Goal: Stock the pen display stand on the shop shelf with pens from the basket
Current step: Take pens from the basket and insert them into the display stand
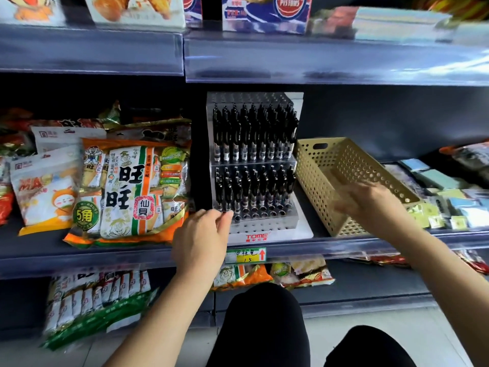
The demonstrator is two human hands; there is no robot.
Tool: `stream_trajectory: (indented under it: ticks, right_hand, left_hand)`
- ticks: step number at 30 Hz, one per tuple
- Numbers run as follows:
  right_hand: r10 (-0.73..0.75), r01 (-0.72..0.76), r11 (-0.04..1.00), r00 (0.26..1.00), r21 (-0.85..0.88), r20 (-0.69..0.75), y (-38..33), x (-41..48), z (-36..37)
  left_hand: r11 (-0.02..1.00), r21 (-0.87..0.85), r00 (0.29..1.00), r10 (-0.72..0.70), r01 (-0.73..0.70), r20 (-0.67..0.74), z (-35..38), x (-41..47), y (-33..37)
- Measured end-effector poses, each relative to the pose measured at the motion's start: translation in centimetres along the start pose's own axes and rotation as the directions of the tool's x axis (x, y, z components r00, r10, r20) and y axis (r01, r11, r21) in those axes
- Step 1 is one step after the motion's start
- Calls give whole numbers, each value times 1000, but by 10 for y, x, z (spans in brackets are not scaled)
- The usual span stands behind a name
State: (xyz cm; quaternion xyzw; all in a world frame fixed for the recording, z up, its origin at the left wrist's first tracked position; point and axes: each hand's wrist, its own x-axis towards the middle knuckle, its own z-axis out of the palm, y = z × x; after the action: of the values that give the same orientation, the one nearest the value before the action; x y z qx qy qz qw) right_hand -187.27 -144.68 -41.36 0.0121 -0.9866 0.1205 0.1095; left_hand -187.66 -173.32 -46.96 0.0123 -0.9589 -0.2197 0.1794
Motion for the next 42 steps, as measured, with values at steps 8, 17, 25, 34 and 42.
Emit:
stream_trajectory:
  ticks: [8,17,25,34,42]
  right_hand:
    - [5,-21,989,993,-143,-115,41,-18,30]
    - [-329,253,934,883,-252,-334,56,-37,16]
    - [-419,362,902,864,-235,-278,57,-92,45]
    - [-304,305,952,952,-21,16,61,-103,64]
    - [331,-440,697,898,567,290,59,-59,57]
  left_hand:
    - [950,-305,971,130,-65,199,4,-10,54]
    - [854,-518,934,212,-34,288,19,-17,93]
    - [743,-565,778,97,358,621,51,-19,156]
    - [912,-338,787,28,232,616,63,-20,183]
    - [953,-285,785,95,107,612,64,-35,171]
